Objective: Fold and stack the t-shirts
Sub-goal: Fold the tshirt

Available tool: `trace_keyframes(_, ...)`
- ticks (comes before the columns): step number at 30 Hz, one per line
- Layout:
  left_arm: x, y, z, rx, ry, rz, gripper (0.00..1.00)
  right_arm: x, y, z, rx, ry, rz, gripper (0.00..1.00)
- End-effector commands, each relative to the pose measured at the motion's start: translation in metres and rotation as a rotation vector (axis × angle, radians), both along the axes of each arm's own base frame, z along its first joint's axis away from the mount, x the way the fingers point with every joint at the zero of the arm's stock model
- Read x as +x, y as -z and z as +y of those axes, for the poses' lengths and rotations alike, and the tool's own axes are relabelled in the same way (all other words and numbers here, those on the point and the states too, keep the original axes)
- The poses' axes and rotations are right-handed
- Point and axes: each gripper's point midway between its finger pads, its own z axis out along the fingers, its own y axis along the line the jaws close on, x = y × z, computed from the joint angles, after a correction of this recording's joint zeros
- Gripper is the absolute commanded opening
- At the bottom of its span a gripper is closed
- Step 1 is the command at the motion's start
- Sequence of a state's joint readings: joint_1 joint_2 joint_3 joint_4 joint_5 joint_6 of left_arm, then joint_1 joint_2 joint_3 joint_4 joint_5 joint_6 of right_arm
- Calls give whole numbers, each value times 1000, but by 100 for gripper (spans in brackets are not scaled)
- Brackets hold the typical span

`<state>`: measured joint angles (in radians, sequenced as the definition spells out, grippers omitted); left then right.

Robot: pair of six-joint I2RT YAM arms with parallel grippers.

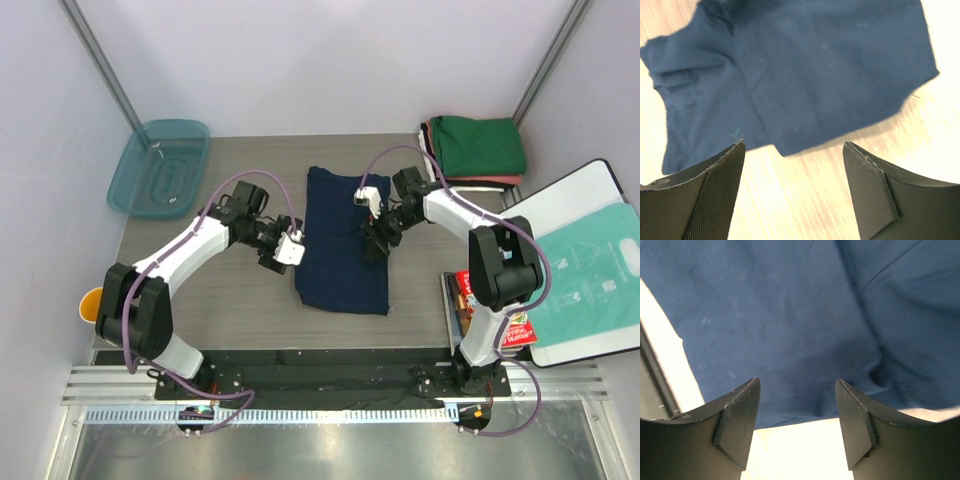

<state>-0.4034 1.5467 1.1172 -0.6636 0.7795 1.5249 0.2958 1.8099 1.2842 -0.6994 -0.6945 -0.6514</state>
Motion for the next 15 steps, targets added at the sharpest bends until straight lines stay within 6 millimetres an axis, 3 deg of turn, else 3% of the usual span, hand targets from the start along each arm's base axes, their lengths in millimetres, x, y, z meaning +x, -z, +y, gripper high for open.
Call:
trace_keyframes(1,-10,-14,8,8,-21,-19,80,-3,-8,3,64,0,81,65)
trace_keyframes(8,-20,-20,9,29,-24,-22,80,21,-4,-15,72,51,68,58)
trace_keyframes(15,-22,-21,1,43,6,-37,80,29,3,-23,67,60,59,57)
